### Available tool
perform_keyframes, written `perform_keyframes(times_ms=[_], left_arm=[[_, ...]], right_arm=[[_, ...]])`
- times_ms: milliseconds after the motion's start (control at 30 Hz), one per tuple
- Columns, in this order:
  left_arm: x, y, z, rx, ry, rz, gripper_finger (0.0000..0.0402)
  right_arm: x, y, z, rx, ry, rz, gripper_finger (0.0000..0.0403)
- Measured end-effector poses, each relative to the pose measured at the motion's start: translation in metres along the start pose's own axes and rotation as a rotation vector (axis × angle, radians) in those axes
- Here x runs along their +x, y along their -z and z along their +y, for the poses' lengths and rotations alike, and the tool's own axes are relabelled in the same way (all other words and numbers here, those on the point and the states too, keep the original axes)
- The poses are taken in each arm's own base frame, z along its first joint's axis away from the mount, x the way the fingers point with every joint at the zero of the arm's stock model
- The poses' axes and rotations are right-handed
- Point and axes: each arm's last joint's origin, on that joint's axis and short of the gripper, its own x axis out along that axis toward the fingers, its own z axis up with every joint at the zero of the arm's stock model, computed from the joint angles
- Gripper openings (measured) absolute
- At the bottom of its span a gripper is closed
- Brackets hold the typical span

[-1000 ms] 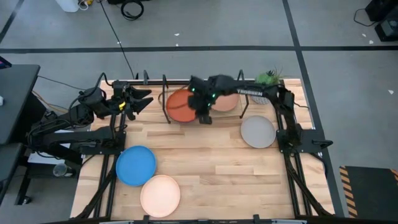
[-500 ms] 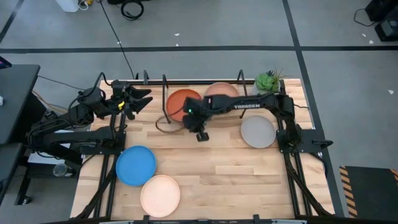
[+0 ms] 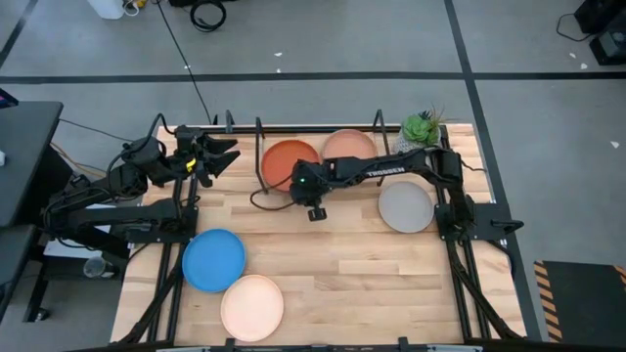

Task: Place and stack plates onto a shelf
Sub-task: Stack the orange plate on top of the pink plate on the shelf, then stack the gray plate on top of the brown plate on the shelf

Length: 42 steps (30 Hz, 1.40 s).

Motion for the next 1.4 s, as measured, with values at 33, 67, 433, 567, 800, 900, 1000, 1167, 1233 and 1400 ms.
perform_keyframes(times_ms=[33, 67, 433, 567, 800, 900, 1000, 1167, 1233, 1400], left_arm=[[0.0, 0.0, 0.0, 0.0, 0.0, 0.0, 0.0286], [0.0, 0.0, 0.0, 0.0, 0.0, 0.0, 0.0286], [0.0, 0.0, 0.0, -0.001, -0.001, 0.001, 0.0286], [0.0, 0.0, 0.0, -0.001, -0.001, 0.002, 0.0286], [0.0, 0.001, 0.0, 0.0, -0.004, 0.008, 0.0286], [0.0, 0.002, 0.001, 0.001, -0.013, 0.023, 0.0286], [0.0, 0.004, 0.002, 0.002, -0.026, 0.046, 0.0286], [0.0, 0.006, 0.003, 0.004, -0.036, 0.065, 0.0286], [0.0, 0.006, 0.003, 0.004, -0.036, 0.064, 0.0286], [0.0, 0.006, 0.003, 0.005, -0.035, 0.064, 0.0286]], right_arm=[[0.0, 0.0, -0.003, 0.004, 0.016, -0.003, 0.0075], [-0.001, 0.0, -0.005, 0.007, 0.036, -0.005, 0.0075], [-0.011, -0.004, -0.022, 0.066, 0.058, -0.001, 0.0075], [-0.027, -0.011, -0.006, 0.096, -0.022, 0.123, 0.0075], [-0.061, 0.005, 0.039, 0.116, -0.243, 0.454, 0.0069], [-0.075, 0.021, 0.05, 0.202, -0.314, 0.529, 0.0062], [-0.091, 0.04, 0.062, 0.303, -0.307, 0.541, 0.0054], [-0.113, 0.073, 0.09, 0.451, -0.21, 0.503, 0.005], [-0.123, 0.084, 0.104, 0.477, -0.166, 0.477, 0.005], [-0.141, 0.113, 0.137, 0.46, -0.013, 0.458, 0.005]])
